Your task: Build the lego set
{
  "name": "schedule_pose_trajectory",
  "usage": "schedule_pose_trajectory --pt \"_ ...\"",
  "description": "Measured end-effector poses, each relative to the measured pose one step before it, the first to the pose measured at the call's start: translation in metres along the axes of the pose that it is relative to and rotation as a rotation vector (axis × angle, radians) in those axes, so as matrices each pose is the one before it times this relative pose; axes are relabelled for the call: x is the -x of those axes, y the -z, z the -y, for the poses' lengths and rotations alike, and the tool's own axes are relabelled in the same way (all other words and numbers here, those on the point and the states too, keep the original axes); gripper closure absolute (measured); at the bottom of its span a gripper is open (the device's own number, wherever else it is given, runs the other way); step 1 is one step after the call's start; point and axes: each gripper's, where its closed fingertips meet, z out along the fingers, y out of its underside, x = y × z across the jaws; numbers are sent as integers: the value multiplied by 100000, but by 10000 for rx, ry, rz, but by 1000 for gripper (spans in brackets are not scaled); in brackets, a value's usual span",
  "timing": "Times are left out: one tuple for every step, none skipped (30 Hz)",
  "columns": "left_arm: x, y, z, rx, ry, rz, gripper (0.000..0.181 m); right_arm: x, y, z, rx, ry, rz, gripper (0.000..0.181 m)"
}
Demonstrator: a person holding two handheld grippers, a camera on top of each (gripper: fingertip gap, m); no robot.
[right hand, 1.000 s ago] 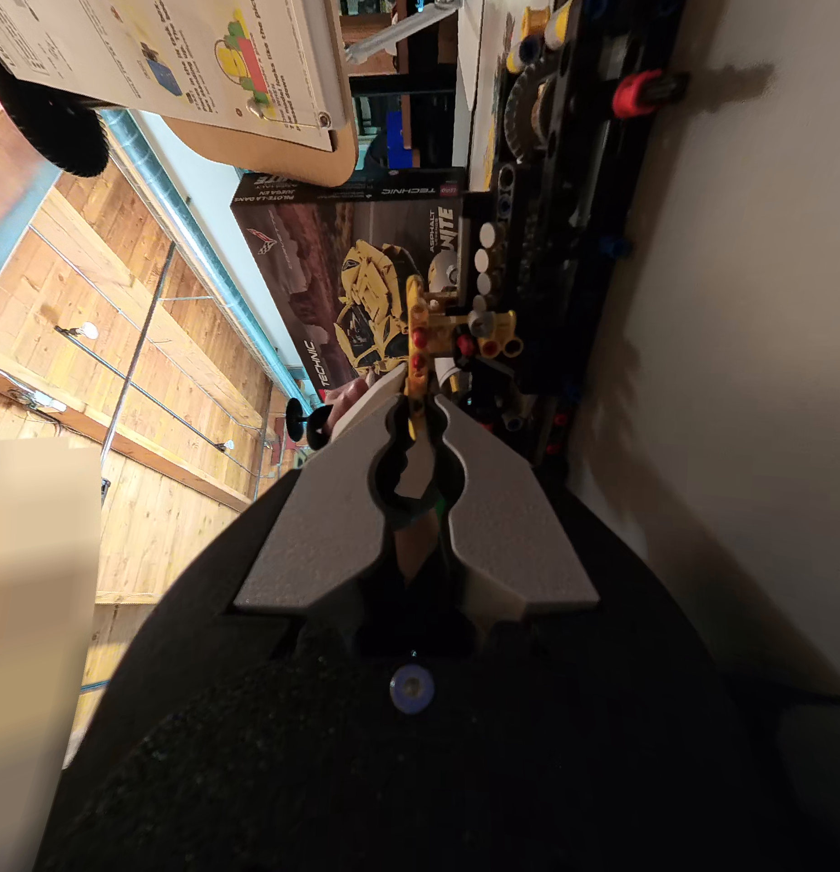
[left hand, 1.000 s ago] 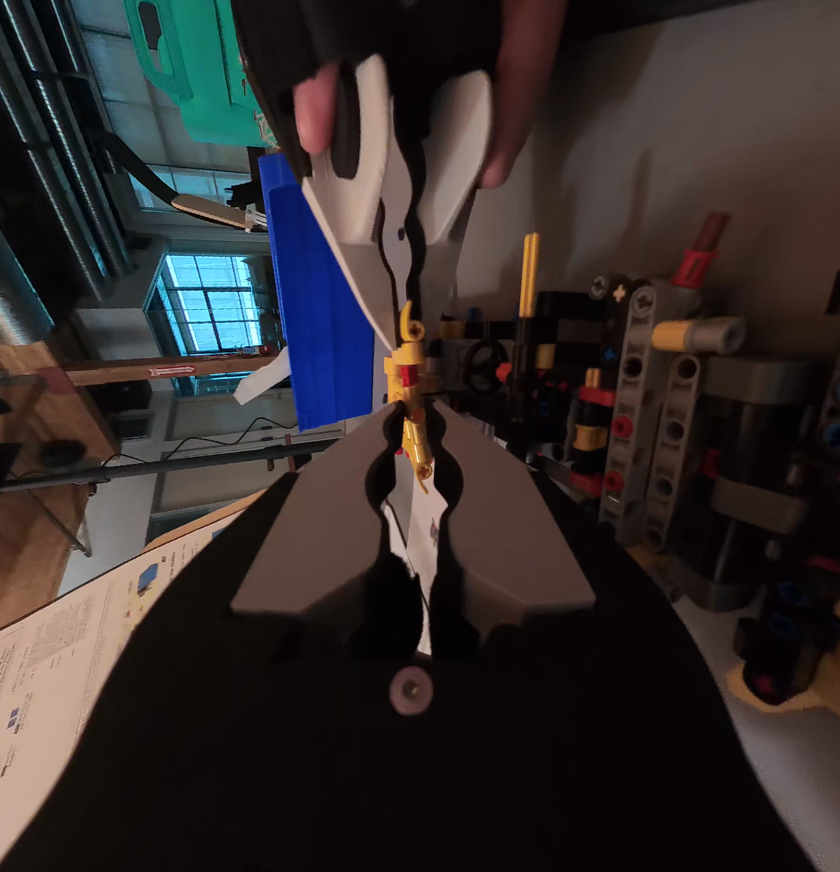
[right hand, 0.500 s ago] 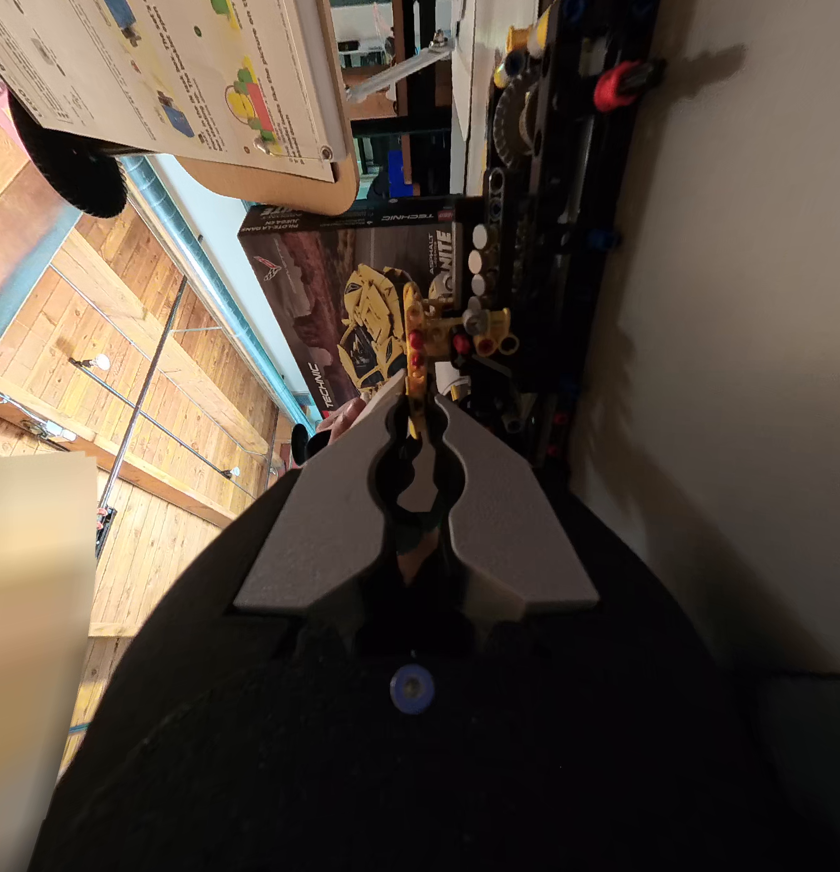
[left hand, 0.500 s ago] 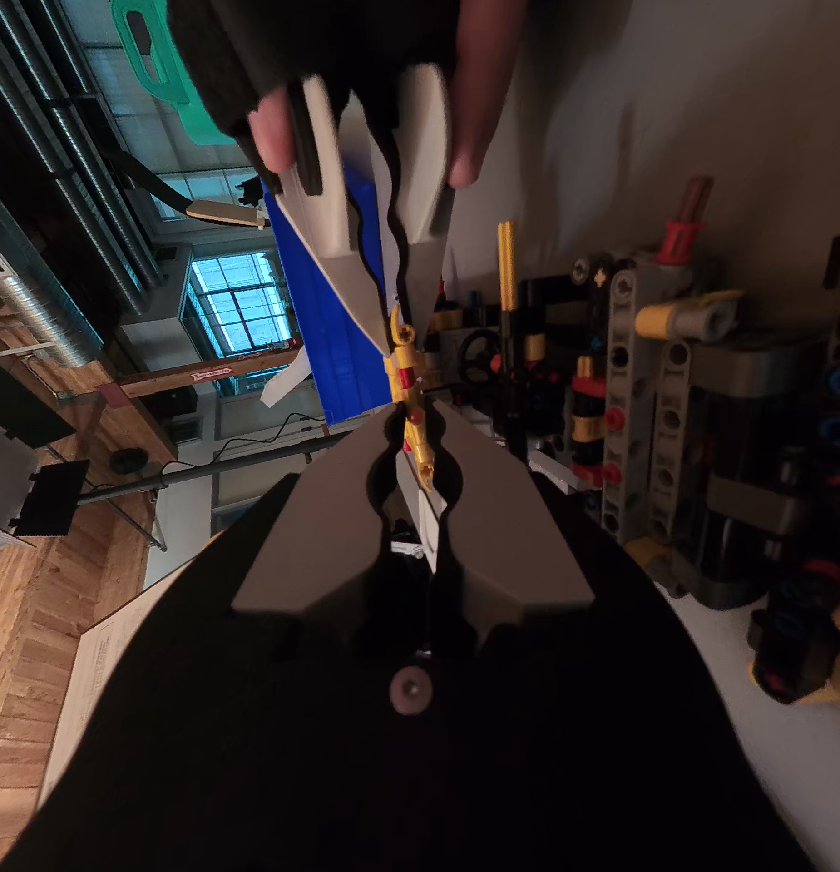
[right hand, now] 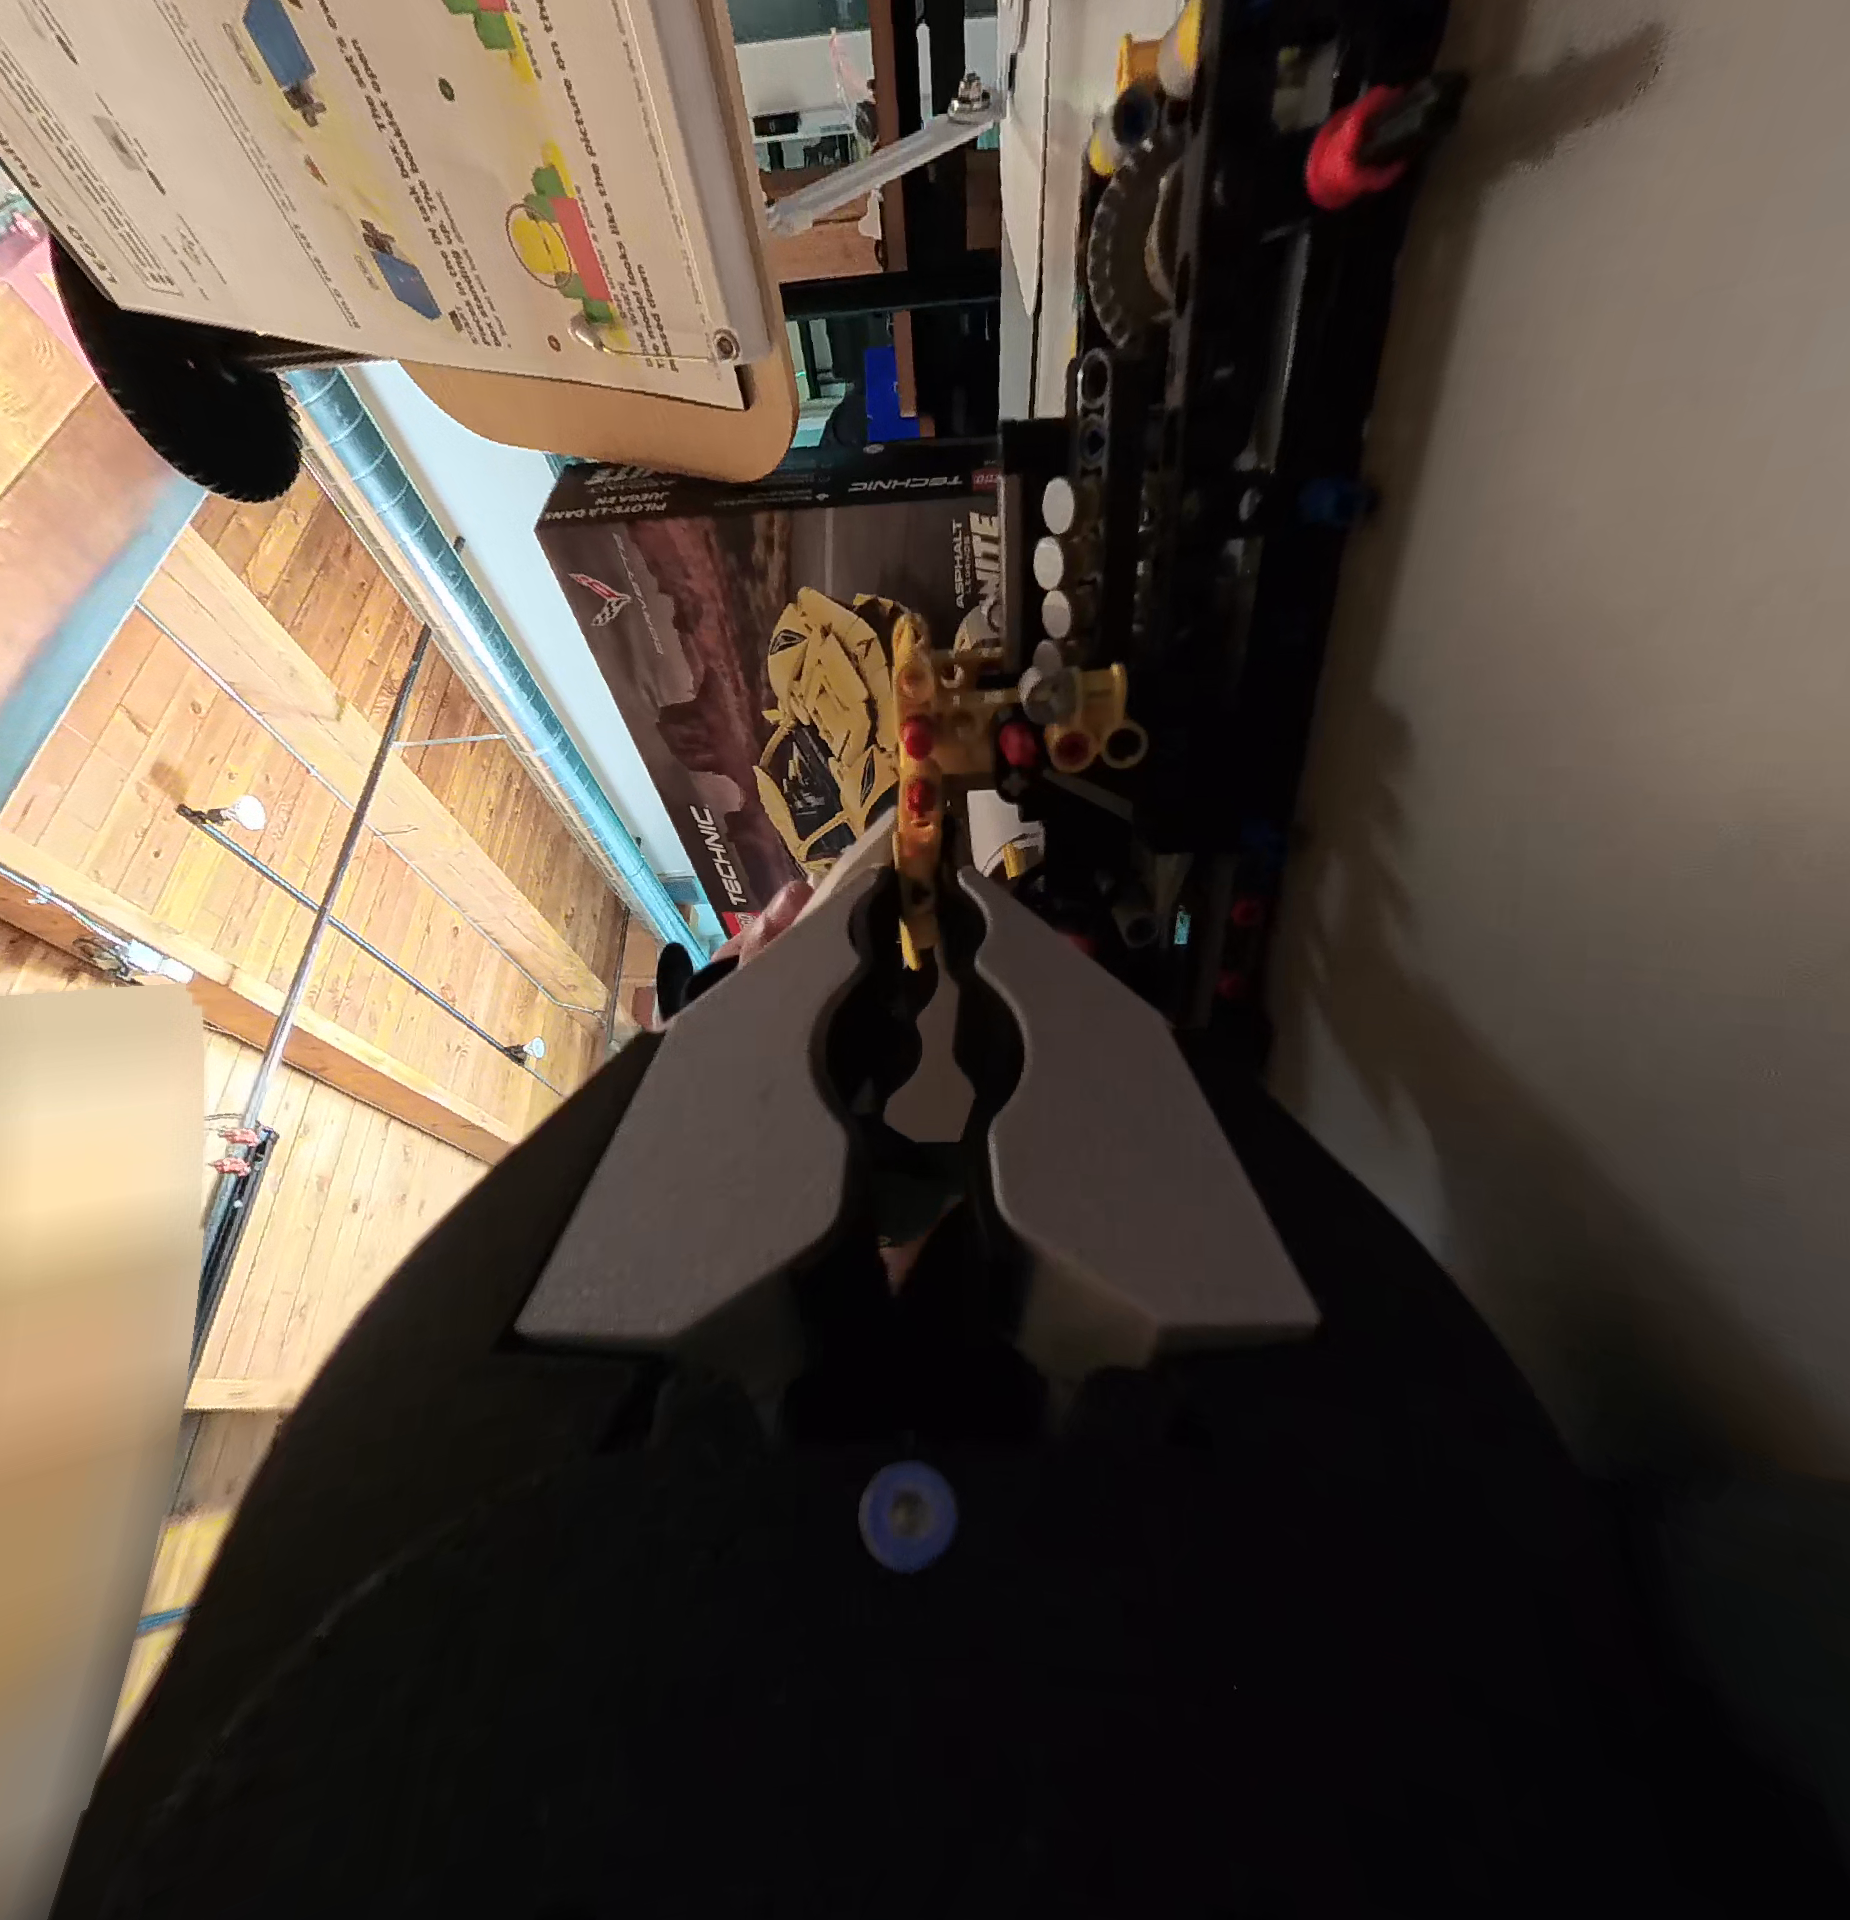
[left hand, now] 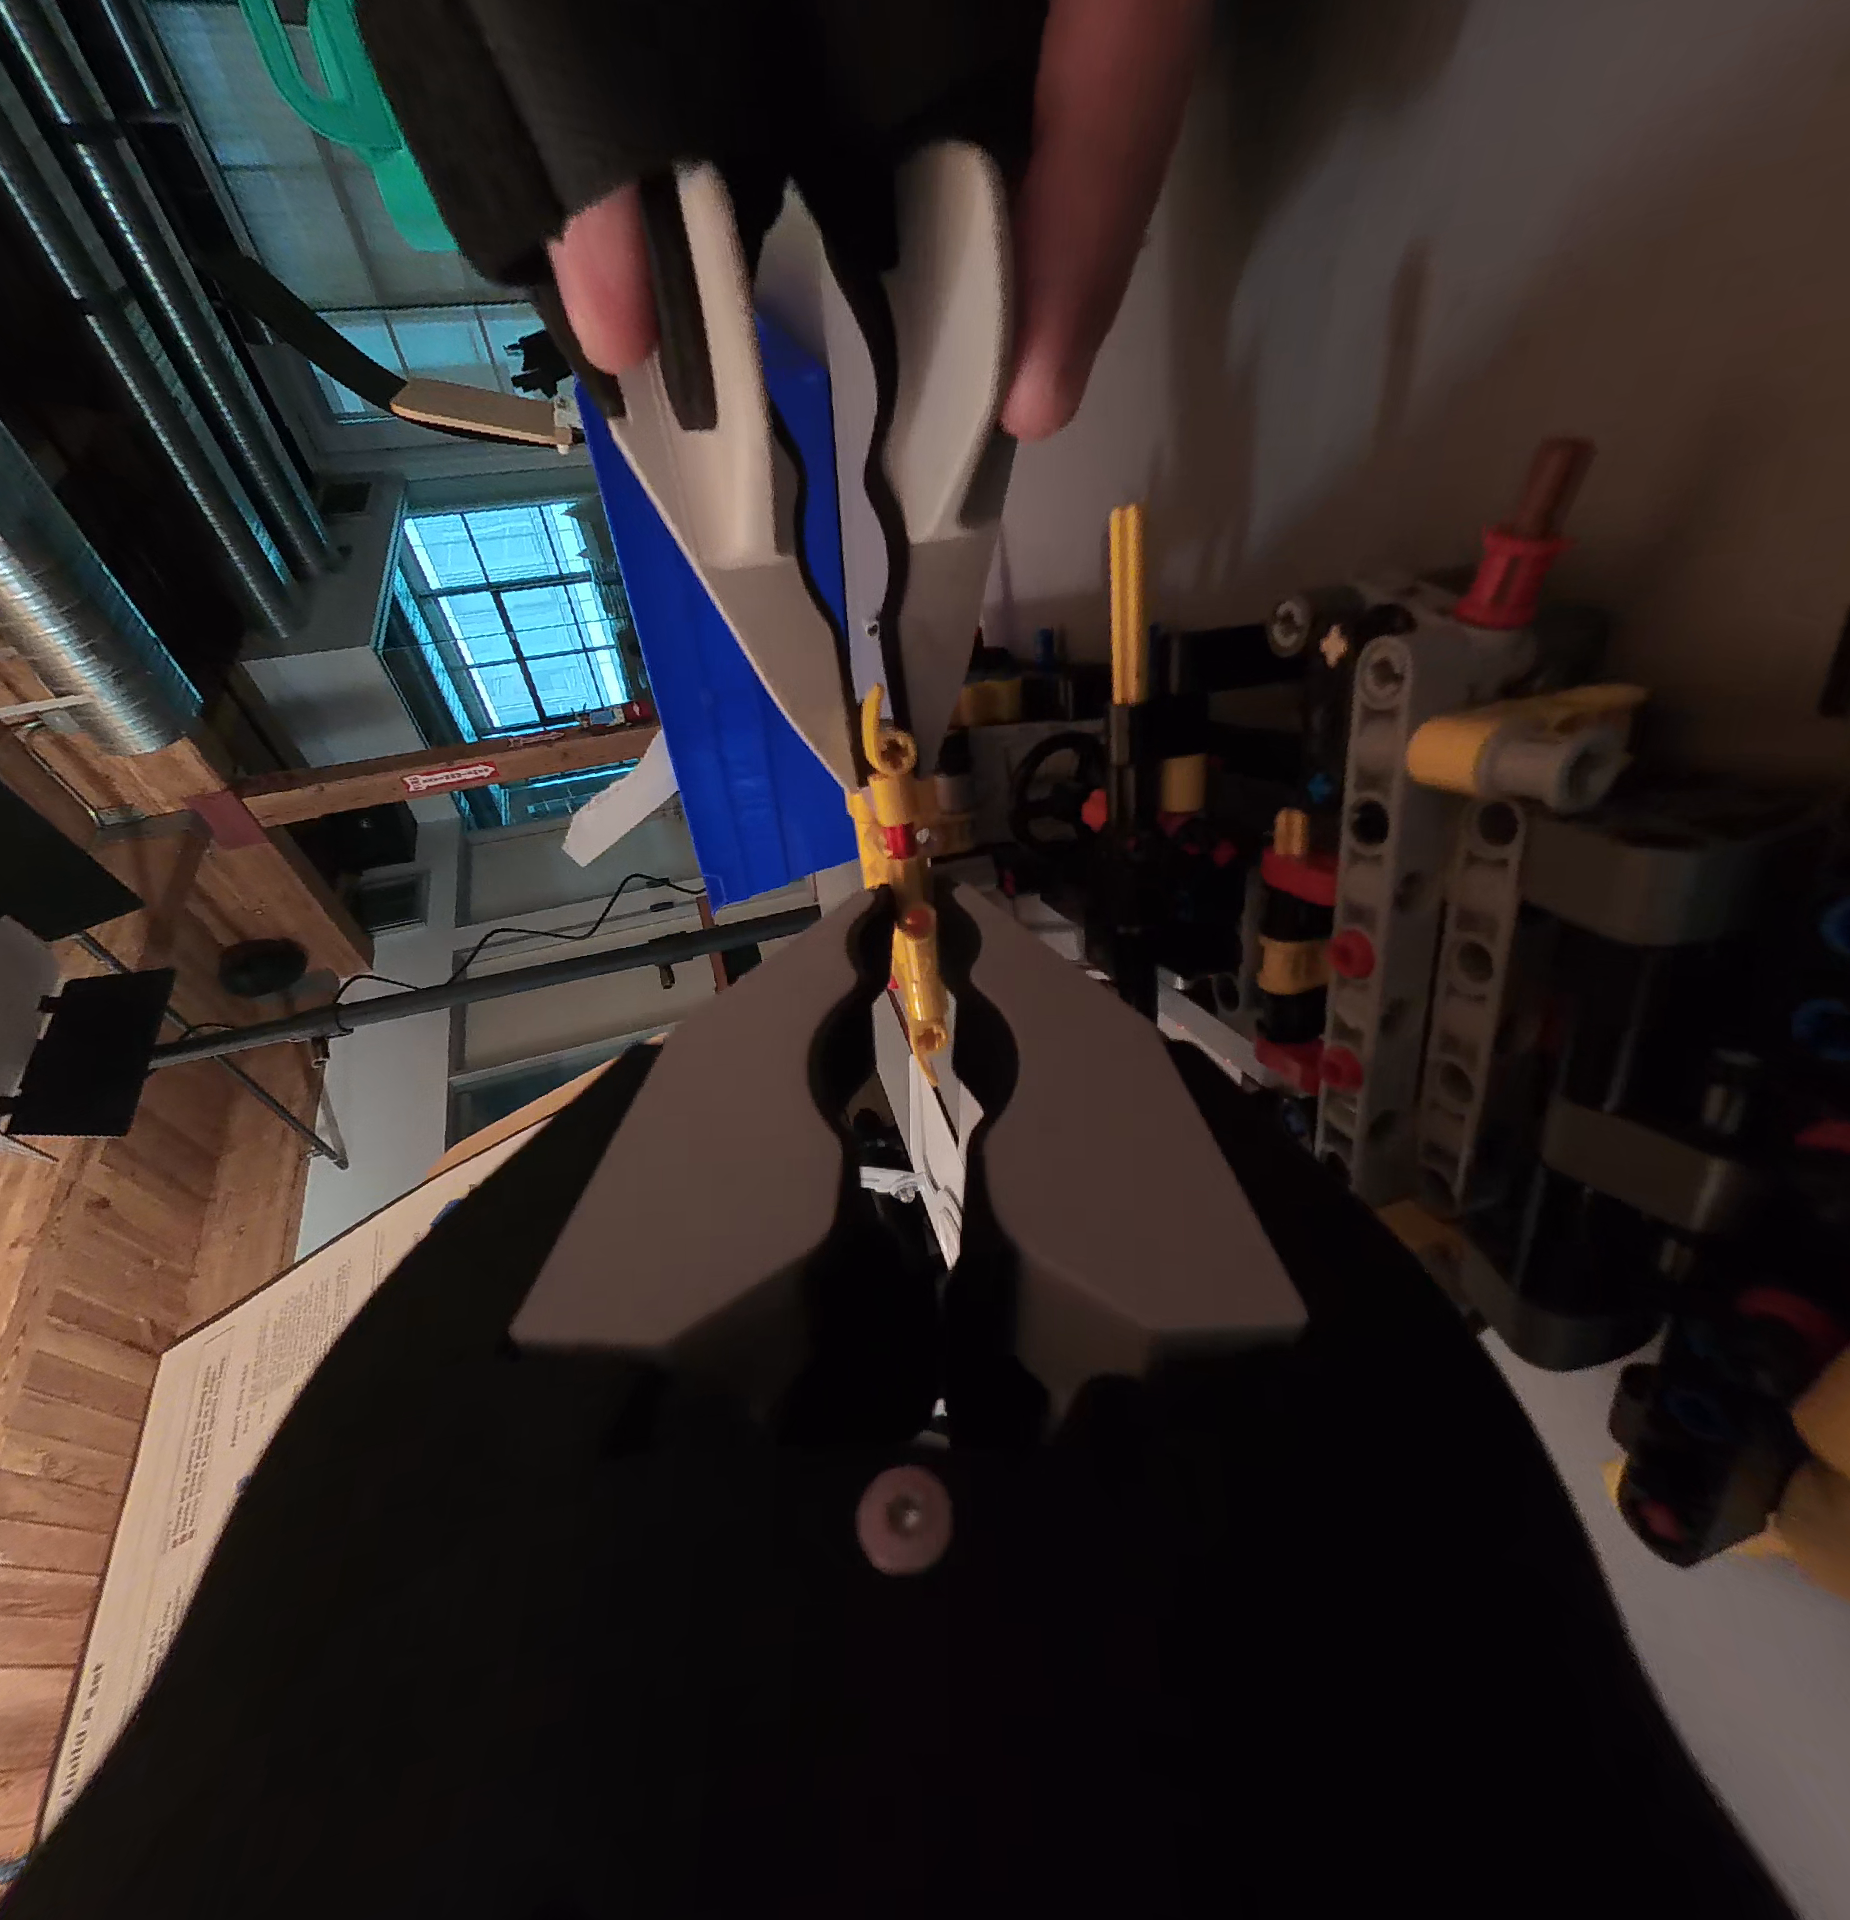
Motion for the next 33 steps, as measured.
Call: schedule_pose_trajectory --pt "4 8 -7 -3 92 -39 174 -8 -35 1 49 111 -33 176" --pt "-5 19 -4 -22 129 -5 175 -4 -45 -13 41 72 -27 177" --pt "7 20 3 -52 128 33 175 -12 -15 -19 54 18 -3 177" --pt "-3 18 8 -39 58 32 175 4 -12 -6 46 -39 16 176" --pt "-3 4 21 -12 -37 20 175 -7 -8 -8 15 -2 0 176" --pt "10 -10 23 -3 -44 -25 175 -5 14 2 48 50 -32 176" --pt "7 -21 30 0 69 -57 175 3 4 32 43 55 -18 177" --pt "8 -18 53 9 48 0 175 -31 14 46 -37 17 -20 177" --pt "5 -5 14 -6 -66 39 175 -29 4 24 12 0 -23 177" --pt "7 0 -26 -4 51 10 176 -12 -39 -20 28 -7 -7 176" --pt "-1 8 -20 -18 209 -19 176 -6 -63 -17 -63 124 -61 176" --pt "7 23 -14 -46 107 -19 176 20 -25 -29 32 -13 -8 176" --pt "10 8 4 -30 21 9 176 9 -12 -43 81 -153 90 176" --pt "12 -16 51 -2 70 18 176 -1 24 -8 32 -88 33 176" --pt "33 -32 40 -16 119 33 176 17 42 16 1 -43 26 176" --pt "34 -36 17 -27 219 39 176 11 0 12 -24 -10 11 176" --pt "28 -44 25 -11 179 26 176 0 15 5 -10 56 -36 176" --pt "34 -49 -25 44 121 23 176 8 -12 58 -30 -77 46 176" --pt "35 -60 -51 81 110 50 176 16 -45 64 -62 23 -5 176" --pt "21 -17 -32 48 104 81 176 1 -30 -5 -12 44 -26 176" --pt "29 8 -32 28 220 62 176 16 -1 -25 16 -56 48 176" --pt "6 6 -29 71 143 51 176 18 -16 -22 -16 43 -7 176" --pt "14 -12 -66 82 -130 54 175 16 -1 21 -16 -13 -2 176" --pt "21 -31 -99 29 -215 34 175 19 -24 84 -26 -90 31 175" --pt "15 -26 -88 -21 -133 8 175 16 -33 27 17 -45 21 176" --pt "14 -6 10 -57 -68 2 175 28 -42 -150 145 -24 32 176" --pt "1 -16 74 -38 -6 -7 175 18 -124 -463 341 73 6 175" --pt "23 -43 76 10 26 -13 174 -6 -158 -557 344 174 -40 175" --pt "15 -25 101 0 24 -7 174 98 -119 -429 251 177 -1 175" --pt "-7 -19 98 -23 -52 17 175 -72 191 299 -292 234 -154 176" --pt "0 10 42 -5 -105 34 174 -105 190 223 -176 222 -175 176" --pt "-8 36 28 -19 -34 10 174 15 -79 -343 272 64 -21 176" --pt "-1 48 31 -52 16 -14 174 3 19 -96 73 -84 16 175"
